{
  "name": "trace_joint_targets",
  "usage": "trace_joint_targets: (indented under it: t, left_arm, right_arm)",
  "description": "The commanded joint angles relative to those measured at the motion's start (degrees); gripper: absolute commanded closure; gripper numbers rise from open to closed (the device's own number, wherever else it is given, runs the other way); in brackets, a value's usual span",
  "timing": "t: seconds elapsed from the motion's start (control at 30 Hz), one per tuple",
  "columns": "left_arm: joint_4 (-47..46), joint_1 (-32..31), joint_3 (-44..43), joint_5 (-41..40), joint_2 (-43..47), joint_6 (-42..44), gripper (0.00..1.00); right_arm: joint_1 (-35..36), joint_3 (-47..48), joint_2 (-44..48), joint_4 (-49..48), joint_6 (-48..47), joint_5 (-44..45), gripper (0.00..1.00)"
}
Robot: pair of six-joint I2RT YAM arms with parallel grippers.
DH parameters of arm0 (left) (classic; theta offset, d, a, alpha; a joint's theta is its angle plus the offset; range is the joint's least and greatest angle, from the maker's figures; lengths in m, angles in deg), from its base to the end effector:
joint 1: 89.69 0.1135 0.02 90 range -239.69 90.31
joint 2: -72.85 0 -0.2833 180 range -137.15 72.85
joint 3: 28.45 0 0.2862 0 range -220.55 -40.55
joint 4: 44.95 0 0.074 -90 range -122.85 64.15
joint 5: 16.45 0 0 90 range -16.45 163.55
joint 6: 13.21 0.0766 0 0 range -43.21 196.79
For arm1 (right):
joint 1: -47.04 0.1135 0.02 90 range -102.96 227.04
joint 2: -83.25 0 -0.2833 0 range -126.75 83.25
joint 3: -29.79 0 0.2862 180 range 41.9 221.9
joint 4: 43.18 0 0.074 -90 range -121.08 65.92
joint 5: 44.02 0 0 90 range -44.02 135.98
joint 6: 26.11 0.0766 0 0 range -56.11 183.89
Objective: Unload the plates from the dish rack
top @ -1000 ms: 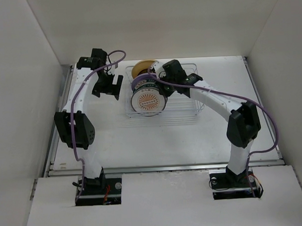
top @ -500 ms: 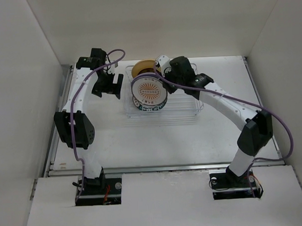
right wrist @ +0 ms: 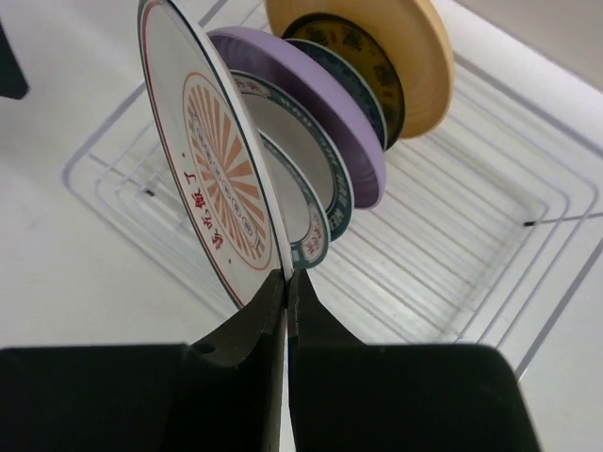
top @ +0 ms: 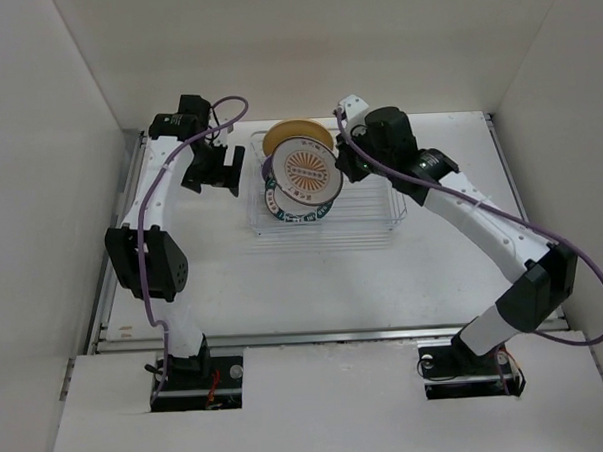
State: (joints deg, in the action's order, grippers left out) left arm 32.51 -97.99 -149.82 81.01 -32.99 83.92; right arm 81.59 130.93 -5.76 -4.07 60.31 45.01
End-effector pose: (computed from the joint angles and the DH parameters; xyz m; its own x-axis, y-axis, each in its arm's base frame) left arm 0.4376 -0.0739 0.3304 -0.8411 0.2471 -0.4811 0.3104 0.9490 -0.0553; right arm 0.3527 0.2444 0.3886 -0.3368 -0.3077 -0.8899 -0.6017 0.7973 -0.0480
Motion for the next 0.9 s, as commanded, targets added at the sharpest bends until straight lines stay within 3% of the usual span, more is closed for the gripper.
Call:
trace_joint_targets:
  t: [0.0,0.2,0.33,0.47,0.63,0.8,0.87]
  left_arm:
    - [0.64,-1.02,-2.0,-0.7,4.32,0.68,0.0]
    - [-1.29,-4.97,-2.0,-2.71,6.88,6.99,0.05]
    - [-3.48,-8.75,-1.47,-4.82,7.4,9.64,0.09]
    - [-5.07,-12.88,-1.47,-5.44,6.8,10.96,0.09]
    - [-8.05,-18.67,-2.69,-9.38,3.02,12.9,0.12]
    - [-9.82,-20.45,-5.68,-9.4,-1.9,12.9,0.12]
    - [-10.34,-21.05,-7.0,-9.4,-4.45,12.9,0.13]
  right_arm:
    - [-2.98,0.53,6.65,-0.14,8.75,-8.57,1.0]
    - [-5.45,-10.79,13.33,11.83,12.97,-25.81,1.0]
    - [-5.45,-26.43,15.98,10.71,19.56,-38.02,1.0]
    - [-5.45,-36.36,15.98,6.16,25.54,-38.05,1.0]
    - [-5.45,-41.73,15.28,-0.79,32.21,-32.62,1.0]
    - [-5.45,-46.31,14.74,-5.55,35.56,-28.58,1.0]
    - [-5.45,-47.54,14.14,-6.79,35.57,-26.29,0.93]
